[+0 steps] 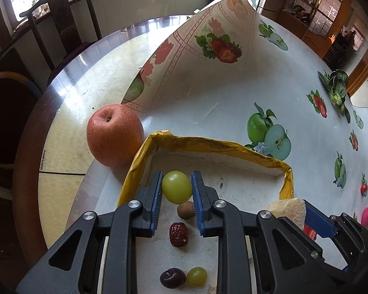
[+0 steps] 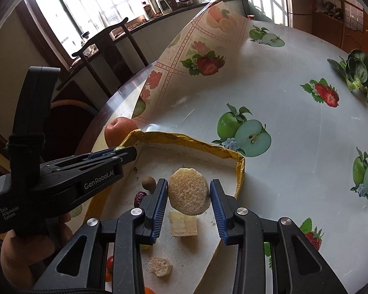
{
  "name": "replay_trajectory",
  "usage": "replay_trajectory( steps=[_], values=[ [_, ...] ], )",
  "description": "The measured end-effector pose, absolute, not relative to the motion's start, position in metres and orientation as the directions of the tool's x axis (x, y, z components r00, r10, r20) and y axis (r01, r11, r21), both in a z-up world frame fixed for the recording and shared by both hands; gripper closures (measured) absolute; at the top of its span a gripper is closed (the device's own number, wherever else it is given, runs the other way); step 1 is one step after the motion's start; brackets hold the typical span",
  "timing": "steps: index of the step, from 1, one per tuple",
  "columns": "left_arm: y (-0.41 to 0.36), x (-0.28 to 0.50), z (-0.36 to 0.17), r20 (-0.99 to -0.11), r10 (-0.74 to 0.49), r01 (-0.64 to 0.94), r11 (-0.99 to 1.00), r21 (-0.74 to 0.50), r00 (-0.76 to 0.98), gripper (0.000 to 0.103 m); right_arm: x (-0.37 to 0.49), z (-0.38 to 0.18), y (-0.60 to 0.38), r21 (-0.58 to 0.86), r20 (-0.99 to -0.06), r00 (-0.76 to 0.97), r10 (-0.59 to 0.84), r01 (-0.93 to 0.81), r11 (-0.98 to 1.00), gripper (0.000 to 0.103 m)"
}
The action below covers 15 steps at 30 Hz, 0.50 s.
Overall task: Organize fruits
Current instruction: 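Carry the grape with the left gripper while the right gripper carries the round slice over the tray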
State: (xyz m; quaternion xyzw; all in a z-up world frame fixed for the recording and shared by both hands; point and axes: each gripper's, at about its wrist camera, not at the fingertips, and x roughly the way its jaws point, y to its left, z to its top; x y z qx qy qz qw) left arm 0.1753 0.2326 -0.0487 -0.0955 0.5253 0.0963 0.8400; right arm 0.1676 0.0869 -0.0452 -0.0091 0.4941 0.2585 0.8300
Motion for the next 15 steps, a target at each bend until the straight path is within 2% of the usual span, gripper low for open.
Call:
replay_trajectory(
  steps=[15],
  values=[
    [0.232,0.195,-0.09,-0.922,0.055,-0.262,0.964,-0.052,0.384,0.082,0.184,-0.095,0.103,0.226,-0.865,0.312,0.392,-0.456,0.861,0.067]
  ],
)
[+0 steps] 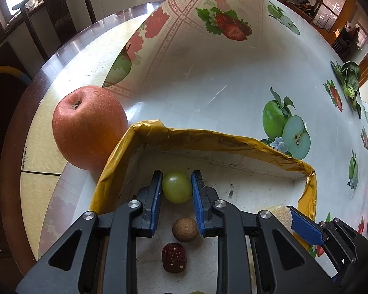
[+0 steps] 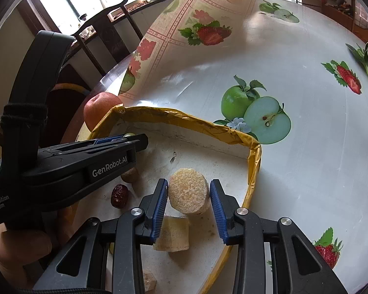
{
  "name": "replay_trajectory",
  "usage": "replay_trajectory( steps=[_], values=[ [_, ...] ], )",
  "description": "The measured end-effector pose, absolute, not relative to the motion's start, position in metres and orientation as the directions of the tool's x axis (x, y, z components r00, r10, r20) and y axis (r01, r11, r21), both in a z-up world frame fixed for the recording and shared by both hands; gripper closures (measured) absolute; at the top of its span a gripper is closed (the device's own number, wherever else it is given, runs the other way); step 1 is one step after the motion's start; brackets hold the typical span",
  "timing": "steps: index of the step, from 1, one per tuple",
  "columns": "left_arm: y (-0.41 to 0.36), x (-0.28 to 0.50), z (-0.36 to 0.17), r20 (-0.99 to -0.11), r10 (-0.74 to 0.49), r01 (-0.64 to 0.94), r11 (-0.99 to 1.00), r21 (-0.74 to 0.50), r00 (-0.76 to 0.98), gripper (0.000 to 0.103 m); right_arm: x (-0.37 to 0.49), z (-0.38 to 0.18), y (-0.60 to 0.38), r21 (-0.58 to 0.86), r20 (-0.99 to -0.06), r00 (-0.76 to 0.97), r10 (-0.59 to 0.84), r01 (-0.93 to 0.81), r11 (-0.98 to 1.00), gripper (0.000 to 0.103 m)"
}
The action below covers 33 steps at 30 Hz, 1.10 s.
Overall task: Organize fruits
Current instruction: 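Carry the grape with the left gripper while the right gripper carries the round slice over the tray, then open the left gripper to drop the grape while the right gripper releases the round slice in the tray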
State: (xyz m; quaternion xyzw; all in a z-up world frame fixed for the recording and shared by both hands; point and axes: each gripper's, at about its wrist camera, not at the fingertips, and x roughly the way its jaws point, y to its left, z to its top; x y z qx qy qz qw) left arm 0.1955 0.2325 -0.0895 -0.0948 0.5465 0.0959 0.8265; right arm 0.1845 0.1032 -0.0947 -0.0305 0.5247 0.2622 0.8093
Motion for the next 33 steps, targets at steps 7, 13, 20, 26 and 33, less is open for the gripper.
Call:
replay_trajectory(
  steps=[7,13,20,26,33],
  values=[
    [0.228,0.198,-0.092,-0.918,0.08,-0.254,0.967,-0.024,0.39,0.082,0.182,-0.095,0.108,0.207,-0.861,0.323,0.393,-0.485,0.85,0.067],
    [0.224,0.196,-0.091,-0.918,0.081,-0.257,0.966,-0.024,0.388,0.082,0.182,-0.095,0.109,0.207,-0.861,0.32,0.395,-0.488,0.848,0.066],
    [0.225,0.194,-0.087,-0.923,0.061,-0.261,0.964,-0.043,0.38,0.067,0.184,-0.091,0.104,0.234,-0.86,0.305,0.41,-0.479,0.846,0.061],
    [0.222,0.184,-0.075,-0.917,0.07,-0.266,0.963,-0.041,0.394,0.052,0.178,-0.075,0.094,0.241,-0.848,0.323,0.421,-0.472,0.848,0.054],
    [0.221,0.162,-0.061,-0.913,0.07,-0.269,0.962,-0.044,0.401,0.052,0.164,-0.056,0.078,0.249,-0.834,0.337,0.437,-0.476,0.844,0.054]
  ],
)
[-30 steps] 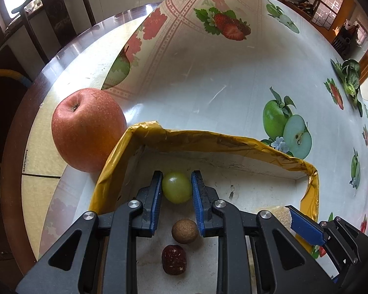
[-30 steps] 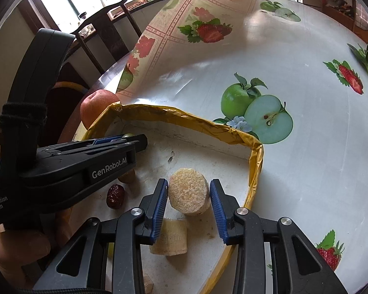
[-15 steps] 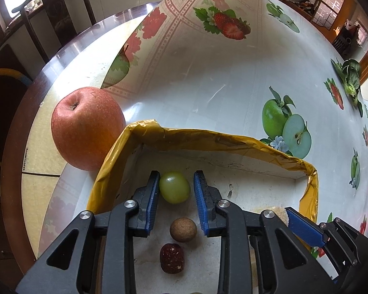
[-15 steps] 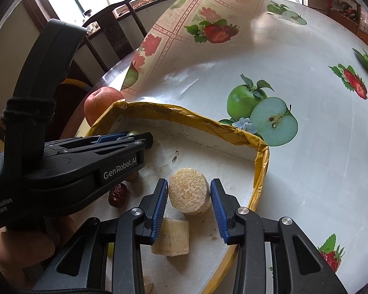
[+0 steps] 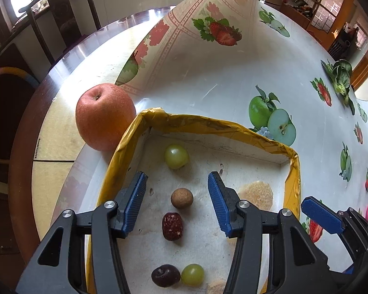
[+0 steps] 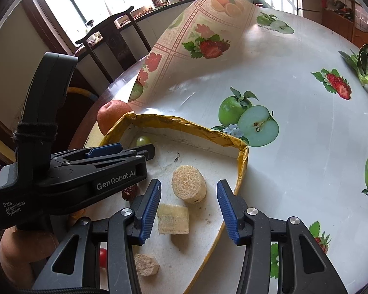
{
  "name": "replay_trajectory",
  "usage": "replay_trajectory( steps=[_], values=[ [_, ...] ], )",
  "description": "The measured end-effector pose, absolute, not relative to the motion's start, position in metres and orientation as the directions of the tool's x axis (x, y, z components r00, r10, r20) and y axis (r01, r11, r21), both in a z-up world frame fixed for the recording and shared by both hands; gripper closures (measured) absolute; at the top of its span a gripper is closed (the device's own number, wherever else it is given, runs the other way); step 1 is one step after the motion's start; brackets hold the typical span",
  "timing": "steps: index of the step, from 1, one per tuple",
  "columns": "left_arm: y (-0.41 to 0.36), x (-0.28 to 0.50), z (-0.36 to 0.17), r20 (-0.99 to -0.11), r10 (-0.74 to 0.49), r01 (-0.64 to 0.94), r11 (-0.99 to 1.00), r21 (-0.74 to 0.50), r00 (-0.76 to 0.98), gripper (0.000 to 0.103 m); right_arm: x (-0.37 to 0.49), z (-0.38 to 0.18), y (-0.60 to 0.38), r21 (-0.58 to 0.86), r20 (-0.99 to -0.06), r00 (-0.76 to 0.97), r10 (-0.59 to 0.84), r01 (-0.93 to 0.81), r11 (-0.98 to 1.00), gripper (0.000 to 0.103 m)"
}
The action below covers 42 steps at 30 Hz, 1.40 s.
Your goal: Organize fruits
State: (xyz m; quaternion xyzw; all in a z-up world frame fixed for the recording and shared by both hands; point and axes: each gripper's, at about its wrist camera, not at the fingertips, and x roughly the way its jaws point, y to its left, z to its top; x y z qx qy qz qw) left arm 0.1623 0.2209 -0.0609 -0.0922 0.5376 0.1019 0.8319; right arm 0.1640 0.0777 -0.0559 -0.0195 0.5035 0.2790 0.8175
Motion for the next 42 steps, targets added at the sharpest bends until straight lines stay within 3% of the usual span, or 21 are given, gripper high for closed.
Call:
replay_trajectory(
  steps=[3,7,12,21,25,29,42],
  values=[
    [0.22,0.151,-0.056,-0.914,0.07,-0.27,0.962,-0.045,0.399,0.051,0.155,-0.05,0.072,0.246,-0.832,0.338,0.441,-0.486,0.838,0.054],
    [0.215,0.134,-0.053,-0.913,0.074,-0.273,0.961,-0.042,0.401,0.042,0.141,-0.045,0.064,0.238,-0.834,0.337,0.438,-0.496,0.835,0.053],
    [0.208,0.11,-0.047,-0.911,0.073,-0.268,0.963,-0.042,0.405,0.042,0.124,-0.039,0.054,0.218,-0.841,0.33,0.429,-0.518,0.827,0.052],
    [0.198,0.063,-0.023,-0.896,0.1,-0.247,0.969,-0.011,0.432,0.041,0.091,-0.015,0.047,0.176,-0.836,0.322,0.444,-0.609,0.773,0.038],
    [0.195,0.039,-0.012,-0.883,0.128,-0.241,0.97,0.018,0.451,0.026,0.074,-0.006,0.049,0.144,-0.835,0.313,0.452,-0.669,0.729,0.028],
    [0.194,0.017,-0.007,-0.88,0.145,-0.238,0.97,0.037,0.452,0.025,0.059,-0.002,0.052,0.116,-0.839,0.299,0.455,-0.719,0.685,0.021],
    [0.19,-0.043,0.003,-0.864,0.176,-0.219,0.972,0.079,0.471,0.025,0.021,0.003,0.056,0.102,-0.827,0.236,0.511,-0.831,0.548,0.017]
  ],
)
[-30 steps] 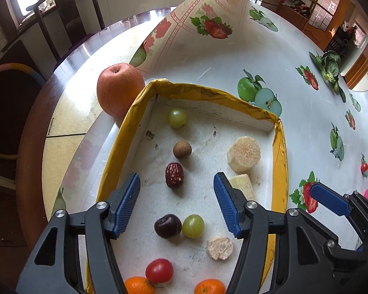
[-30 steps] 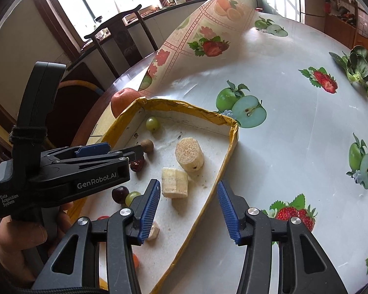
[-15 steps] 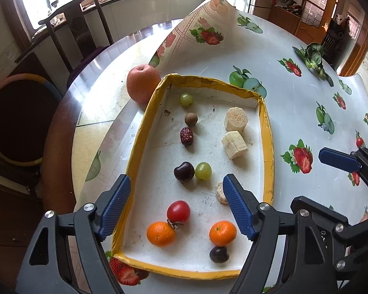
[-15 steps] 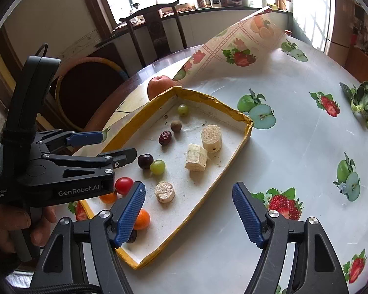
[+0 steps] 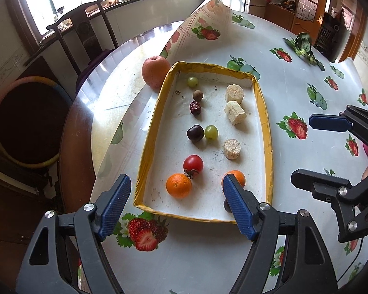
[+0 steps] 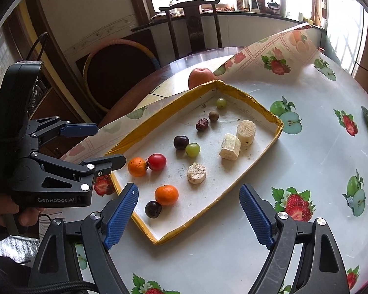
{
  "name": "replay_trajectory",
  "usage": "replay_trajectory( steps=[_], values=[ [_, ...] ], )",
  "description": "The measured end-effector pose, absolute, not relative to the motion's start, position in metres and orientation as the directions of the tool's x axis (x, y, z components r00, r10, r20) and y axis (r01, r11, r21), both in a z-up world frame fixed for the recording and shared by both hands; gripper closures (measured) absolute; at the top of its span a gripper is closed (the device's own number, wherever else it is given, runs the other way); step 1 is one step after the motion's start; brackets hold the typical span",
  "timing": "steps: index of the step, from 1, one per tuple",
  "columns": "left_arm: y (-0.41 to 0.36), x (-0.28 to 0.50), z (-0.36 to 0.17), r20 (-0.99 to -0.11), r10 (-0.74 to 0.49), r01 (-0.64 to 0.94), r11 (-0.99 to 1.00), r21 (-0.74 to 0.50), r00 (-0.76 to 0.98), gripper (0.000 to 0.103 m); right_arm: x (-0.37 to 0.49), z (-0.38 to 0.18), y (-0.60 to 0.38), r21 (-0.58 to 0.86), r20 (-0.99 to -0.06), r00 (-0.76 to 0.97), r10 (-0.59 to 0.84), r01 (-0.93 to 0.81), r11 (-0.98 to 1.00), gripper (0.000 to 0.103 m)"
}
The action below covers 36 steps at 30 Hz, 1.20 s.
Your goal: Organize fruits
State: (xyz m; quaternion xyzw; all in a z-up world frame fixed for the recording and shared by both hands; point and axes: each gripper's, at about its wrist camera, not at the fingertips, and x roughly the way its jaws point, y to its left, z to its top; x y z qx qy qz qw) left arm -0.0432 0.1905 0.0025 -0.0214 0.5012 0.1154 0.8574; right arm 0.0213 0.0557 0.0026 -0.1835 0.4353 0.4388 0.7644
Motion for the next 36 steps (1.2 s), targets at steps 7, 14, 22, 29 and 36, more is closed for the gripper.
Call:
replay_trajectory(
  steps=[7,14,22,29,36],
  values=[
    [0.189,-0.064,0.01,-0.855,0.174,-0.225,0.972,0.069,0.489,0.025,0.001,0.004,0.062,0.035,-0.841,0.226,0.492,-0.884,0.466,0.012],
    [0.188,-0.075,0.007,-0.859,0.181,-0.229,0.97,0.077,0.478,0.025,-0.006,0.001,0.063,0.031,-0.852,0.206,0.482,-0.898,0.439,0.009],
    [0.188,-0.078,0.007,-0.863,0.185,-0.243,0.967,0.075,0.47,0.025,-0.009,0.001,0.06,0.013,-0.85,0.226,0.476,-0.894,0.448,0.009],
    [0.189,-0.077,0.008,-0.864,0.168,-0.246,0.968,0.053,0.474,0.025,-0.011,0.001,0.059,0.003,-0.849,0.235,0.473,-0.894,0.449,0.009],
    [0.185,-0.077,0.011,-0.848,0.179,-0.239,0.969,0.064,0.499,0.025,-0.011,0.004,0.059,0.003,-0.844,0.237,0.48,-0.895,0.446,0.009]
  ],
)
